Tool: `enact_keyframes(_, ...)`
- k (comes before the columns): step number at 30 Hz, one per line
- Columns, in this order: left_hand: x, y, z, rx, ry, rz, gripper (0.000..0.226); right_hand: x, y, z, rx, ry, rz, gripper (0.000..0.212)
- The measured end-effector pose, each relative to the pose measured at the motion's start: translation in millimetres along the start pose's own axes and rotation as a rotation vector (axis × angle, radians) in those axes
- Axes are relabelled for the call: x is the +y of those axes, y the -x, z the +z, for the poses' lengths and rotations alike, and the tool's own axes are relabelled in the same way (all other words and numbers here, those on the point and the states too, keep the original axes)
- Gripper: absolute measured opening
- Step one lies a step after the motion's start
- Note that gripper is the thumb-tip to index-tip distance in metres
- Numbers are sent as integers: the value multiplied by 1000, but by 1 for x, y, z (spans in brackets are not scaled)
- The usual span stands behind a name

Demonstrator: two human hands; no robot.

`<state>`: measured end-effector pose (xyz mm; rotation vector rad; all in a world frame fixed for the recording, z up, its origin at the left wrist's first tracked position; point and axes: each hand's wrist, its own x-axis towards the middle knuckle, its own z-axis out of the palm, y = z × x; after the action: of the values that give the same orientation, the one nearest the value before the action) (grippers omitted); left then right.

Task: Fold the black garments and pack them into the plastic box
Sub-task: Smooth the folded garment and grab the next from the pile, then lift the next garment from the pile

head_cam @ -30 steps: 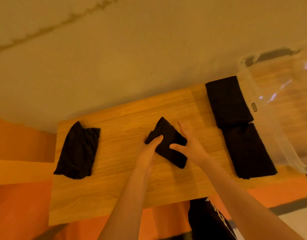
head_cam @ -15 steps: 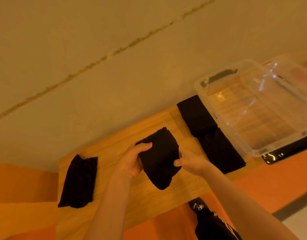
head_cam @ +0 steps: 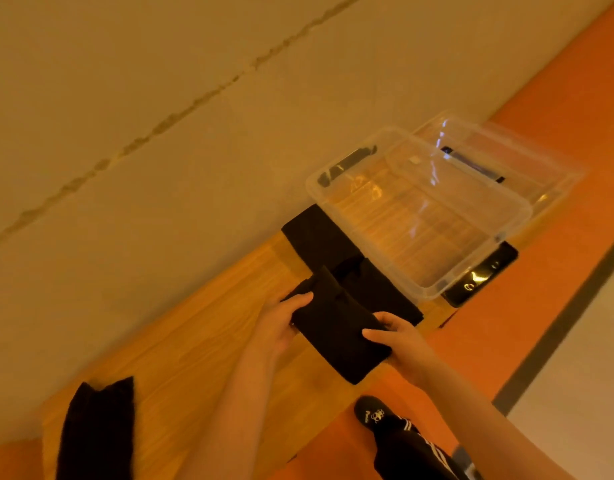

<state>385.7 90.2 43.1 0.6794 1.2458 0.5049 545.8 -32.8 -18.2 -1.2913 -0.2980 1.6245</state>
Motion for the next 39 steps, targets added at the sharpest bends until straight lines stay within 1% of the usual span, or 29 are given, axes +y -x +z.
enact_keyframes(3,-17,-31,22,-10,5,-57,27,11,-5,-23,274,-128,-56,23)
enact_keyframes(5,-27,-50,36,-12,-8,-45,28,16,-11,-32,402,-184,-85,27)
enact_keyframes(7,-34,-67,48,-15,19,-8,33,20,-18,-37,501,-214,-109,30)
enact_keyframes(10,-44,-82,58,-26,219,36,36,20,-27,-40,585,-231,-121,31)
enact_keyframes(11,-50,-85,59,-31,250,50,36,20,-28,-40,601,-228,-120,32)
enact_keyframes(13,-66,-87,58,-24,213,82,40,20,-29,-40,634,-158,-140,33)
enact_keyframes(14,-74,-87,58,9,161,96,43,20,-28,-38,652,-96,-164,33)
enact_keyframes(16,-81,-90,59,124,84,104,47,20,-26,-34,717,58,-224,35)
enact_keyframes(18,-80,-92,63,243,68,104,51,22,-23,-32,805,245,-295,38)
enact_keyframes(20,-76,-91,70,325,-44,165,52,26,-17,-33,853,491,-406,40)
enact_keyframes(22,-79,-80,73,361,-260,265,55,33,-9,-35,808,881,-549,43)
enact_keyframes(24,-89,-65,67,323,-533,389,60,41,-3,-33,668,1290,-627,45)
enact_keyframes(25,-98,-60,60,282,-722,461,61,46,-3,-33,586,1446,-600,44)
enact_keyframes(26,-105,-55,54,245,-971,538,61,49,-3,-33,537,1553,-538,45)
enact_keyframes(28,-117,-48,43,168,-1422,692,56,52,-5,-36,497,1643,-395,56)
enact_keyframes(29,-119,-45,40,111,-1573,722,57,50,-6,-38,472,1659,-315,64)
enact_keyframes(30,-119,-40,38,18,-1666,675,59,45,-5,-37,444,1661,-241,70)
enact_keyframes(32,-117,-31,31,-98,-1733,549,63,39,-3,-35,414,1717,-179,75)
enact_keyframes(33,-114,-28,27,-95,-1730,527,64,35,-1,-35,391,1743,-184,77)
enact_keyframes(35,-104,-20,18,-35,-1728,469,66,26,2,-30,364,1768,-194,79)
enact_keyframes(37,-90,-11,6,15,-1719,367,68,11,5,-16,327,1812,-297,78)
enact_keyframes(39,-76,-3,-6,120,-1632,305,69,-2,0,3,190,1832,-365,82)
